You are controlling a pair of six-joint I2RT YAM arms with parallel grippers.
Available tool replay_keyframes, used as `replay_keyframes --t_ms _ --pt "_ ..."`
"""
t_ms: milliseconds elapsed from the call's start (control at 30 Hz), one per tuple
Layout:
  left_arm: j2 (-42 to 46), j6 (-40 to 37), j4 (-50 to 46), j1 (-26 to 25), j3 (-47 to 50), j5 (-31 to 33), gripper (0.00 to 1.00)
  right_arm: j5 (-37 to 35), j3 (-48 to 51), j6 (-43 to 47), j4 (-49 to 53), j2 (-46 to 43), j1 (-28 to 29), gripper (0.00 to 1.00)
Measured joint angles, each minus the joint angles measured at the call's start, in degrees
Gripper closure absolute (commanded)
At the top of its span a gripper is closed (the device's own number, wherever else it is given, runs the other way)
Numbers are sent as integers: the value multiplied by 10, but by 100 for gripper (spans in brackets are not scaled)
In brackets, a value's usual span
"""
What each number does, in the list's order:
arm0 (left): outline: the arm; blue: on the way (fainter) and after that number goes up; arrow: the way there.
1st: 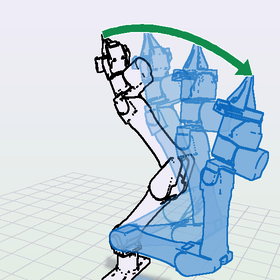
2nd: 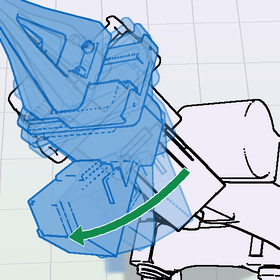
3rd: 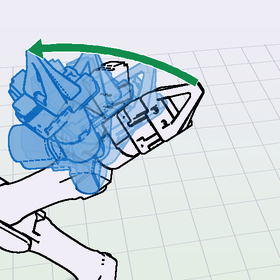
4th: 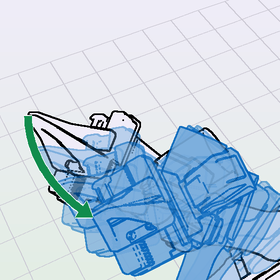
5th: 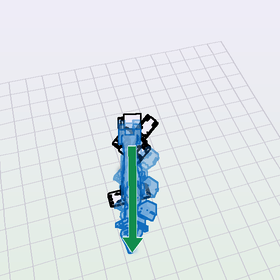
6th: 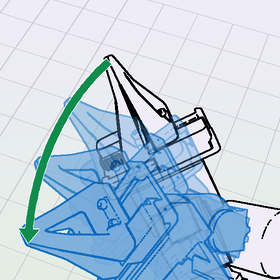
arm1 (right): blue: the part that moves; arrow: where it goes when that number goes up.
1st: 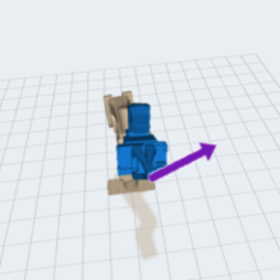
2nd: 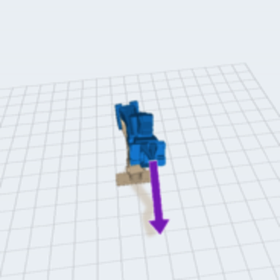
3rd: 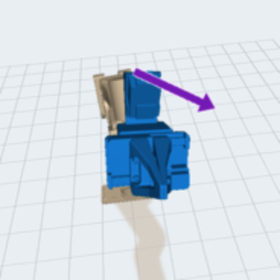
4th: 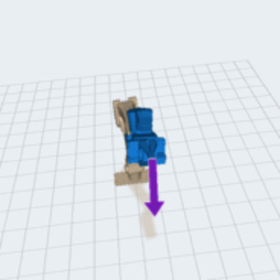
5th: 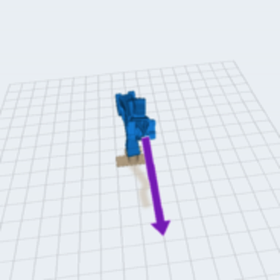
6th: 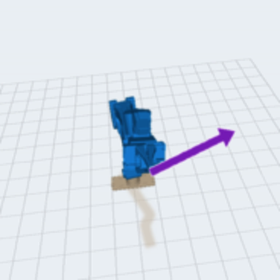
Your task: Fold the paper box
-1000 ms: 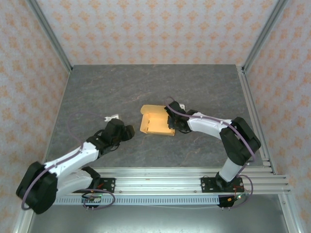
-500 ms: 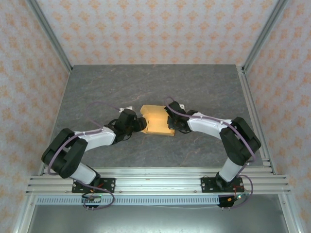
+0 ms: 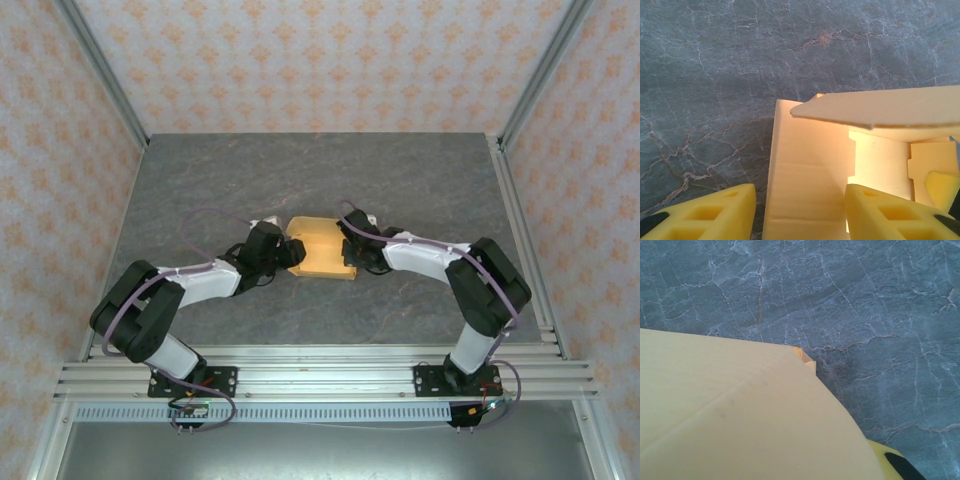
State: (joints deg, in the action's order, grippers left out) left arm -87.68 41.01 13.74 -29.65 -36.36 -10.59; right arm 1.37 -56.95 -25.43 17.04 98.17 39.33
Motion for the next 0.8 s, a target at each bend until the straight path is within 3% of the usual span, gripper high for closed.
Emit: replay_keyframes --t_ms 533,800 --pt "0 -7 -21 -31 -26 17 61 1 -11 0 -1 16 8 82" --pt "-22 -42 -104 -67 -72 134 62 -3 -11 -18 5 20 13 82"
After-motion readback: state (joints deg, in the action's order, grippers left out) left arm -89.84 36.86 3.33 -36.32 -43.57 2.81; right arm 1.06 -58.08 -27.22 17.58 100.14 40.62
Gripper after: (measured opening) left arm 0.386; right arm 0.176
